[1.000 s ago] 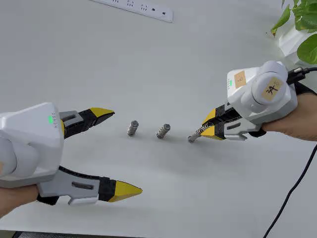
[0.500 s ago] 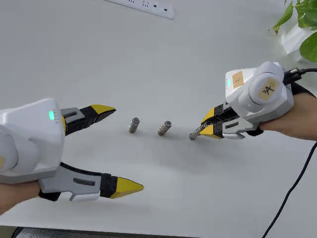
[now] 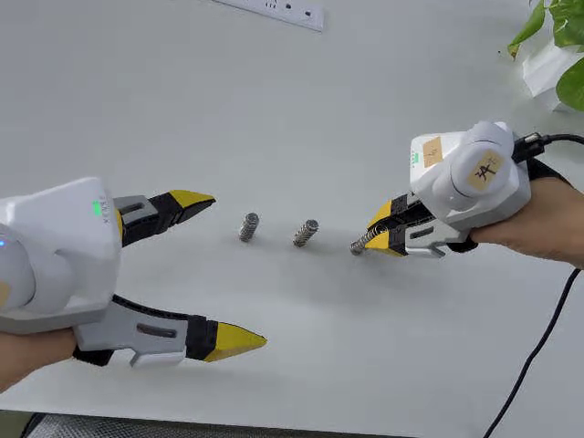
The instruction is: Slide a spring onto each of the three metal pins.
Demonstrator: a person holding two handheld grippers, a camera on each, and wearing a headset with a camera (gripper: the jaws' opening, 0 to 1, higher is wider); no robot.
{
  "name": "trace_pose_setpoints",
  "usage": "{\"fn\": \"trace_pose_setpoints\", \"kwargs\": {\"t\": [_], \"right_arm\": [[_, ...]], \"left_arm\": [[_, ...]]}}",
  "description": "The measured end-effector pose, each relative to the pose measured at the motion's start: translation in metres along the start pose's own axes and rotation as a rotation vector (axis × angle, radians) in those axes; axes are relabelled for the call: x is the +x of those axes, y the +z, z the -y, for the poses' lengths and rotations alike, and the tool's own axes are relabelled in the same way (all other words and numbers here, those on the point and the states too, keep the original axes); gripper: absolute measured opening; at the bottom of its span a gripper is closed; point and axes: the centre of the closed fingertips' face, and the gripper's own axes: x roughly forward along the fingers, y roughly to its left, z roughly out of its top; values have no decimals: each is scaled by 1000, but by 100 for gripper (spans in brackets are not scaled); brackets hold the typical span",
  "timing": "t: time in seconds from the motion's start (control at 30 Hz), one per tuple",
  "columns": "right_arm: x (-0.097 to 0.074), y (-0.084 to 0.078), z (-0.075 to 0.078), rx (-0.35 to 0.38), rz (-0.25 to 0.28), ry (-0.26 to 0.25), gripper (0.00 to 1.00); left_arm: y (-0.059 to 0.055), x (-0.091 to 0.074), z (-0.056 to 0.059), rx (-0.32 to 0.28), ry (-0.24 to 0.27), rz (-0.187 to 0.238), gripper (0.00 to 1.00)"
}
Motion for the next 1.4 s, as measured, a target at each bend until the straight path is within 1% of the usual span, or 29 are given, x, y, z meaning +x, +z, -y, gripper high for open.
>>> {"fn": "trace_pose_setpoints", "kwargs": {"t": [0.2,0.53,0.83,1.13,1.4], "right_arm": [[5,-2,0,1,-3,1,8],[8,-2,-1,8,-6,1,8],[10,-9,3,16,-11,-1,9],[9,-7,4,25,3,-6,13],[2,-5,4,48,35,-12,18]], "left_arm": [[1,0,-1,1,1,3,89],[-1,-2,-2,3,4,-4,89],[1,-1,-1,7,2,-1,89],[0,-2,-1,12,0,-9,89],[1,-3,0,24,1,-18,89]]}}
